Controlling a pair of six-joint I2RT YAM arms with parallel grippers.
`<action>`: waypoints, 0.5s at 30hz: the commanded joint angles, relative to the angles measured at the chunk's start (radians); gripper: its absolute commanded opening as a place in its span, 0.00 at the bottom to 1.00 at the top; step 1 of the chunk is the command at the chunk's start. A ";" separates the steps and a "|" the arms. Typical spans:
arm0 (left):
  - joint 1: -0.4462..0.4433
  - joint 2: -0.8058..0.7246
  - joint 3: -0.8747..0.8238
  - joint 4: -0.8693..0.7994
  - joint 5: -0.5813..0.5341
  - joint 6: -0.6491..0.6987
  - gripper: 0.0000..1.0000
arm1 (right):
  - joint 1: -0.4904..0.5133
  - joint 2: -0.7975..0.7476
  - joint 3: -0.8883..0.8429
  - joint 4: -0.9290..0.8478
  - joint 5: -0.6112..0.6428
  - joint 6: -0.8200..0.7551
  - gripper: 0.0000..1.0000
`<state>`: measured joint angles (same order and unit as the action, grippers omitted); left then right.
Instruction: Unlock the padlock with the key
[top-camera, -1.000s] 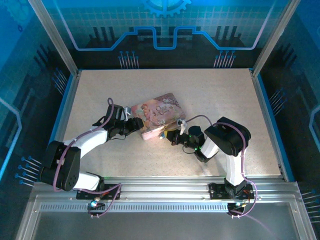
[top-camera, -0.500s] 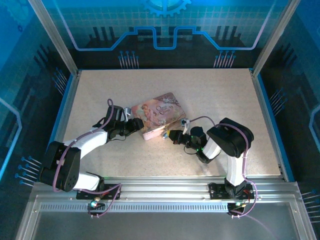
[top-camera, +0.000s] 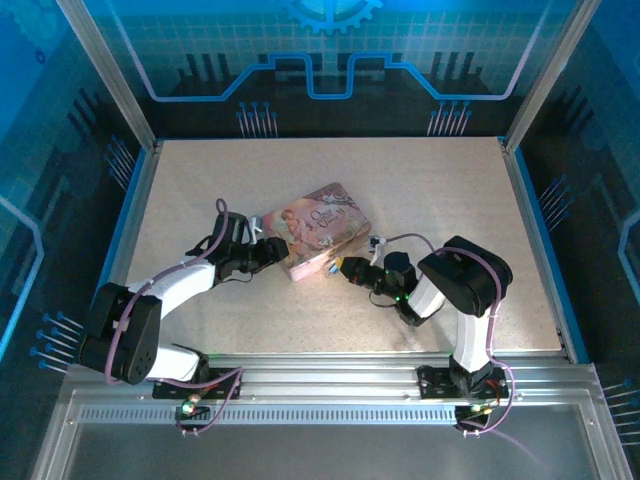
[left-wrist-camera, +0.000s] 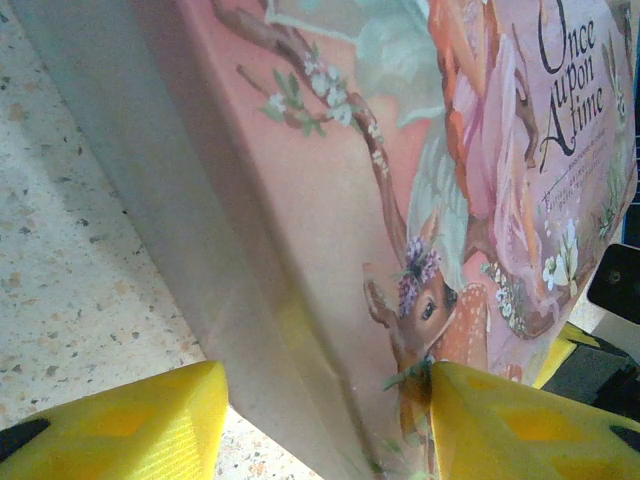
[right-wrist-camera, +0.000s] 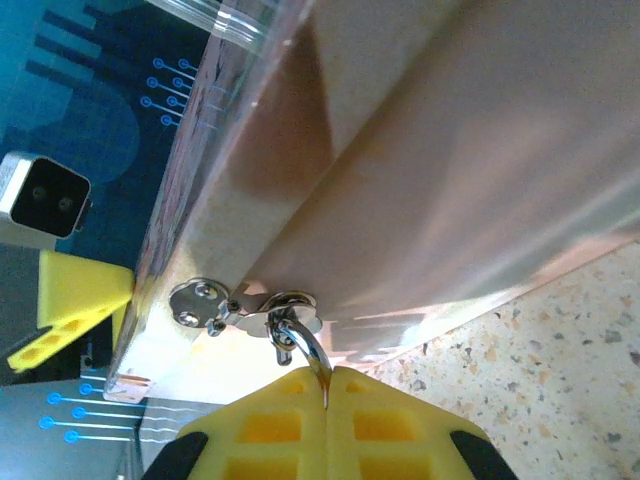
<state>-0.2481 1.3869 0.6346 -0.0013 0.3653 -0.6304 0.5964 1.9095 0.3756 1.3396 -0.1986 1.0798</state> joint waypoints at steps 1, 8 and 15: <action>-0.002 0.002 -0.039 -0.087 -0.015 -0.004 0.55 | -0.021 -0.012 0.030 0.070 0.013 0.083 0.00; -0.003 0.002 -0.039 -0.083 -0.014 -0.005 0.56 | -0.022 -0.004 0.024 0.071 0.040 0.134 0.00; -0.002 0.002 -0.041 -0.082 -0.012 -0.005 0.56 | -0.023 0.002 0.028 0.077 0.060 0.185 0.00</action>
<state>-0.2481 1.3865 0.6315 0.0055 0.3653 -0.6304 0.5922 1.9095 0.3817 1.3472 -0.1780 1.2255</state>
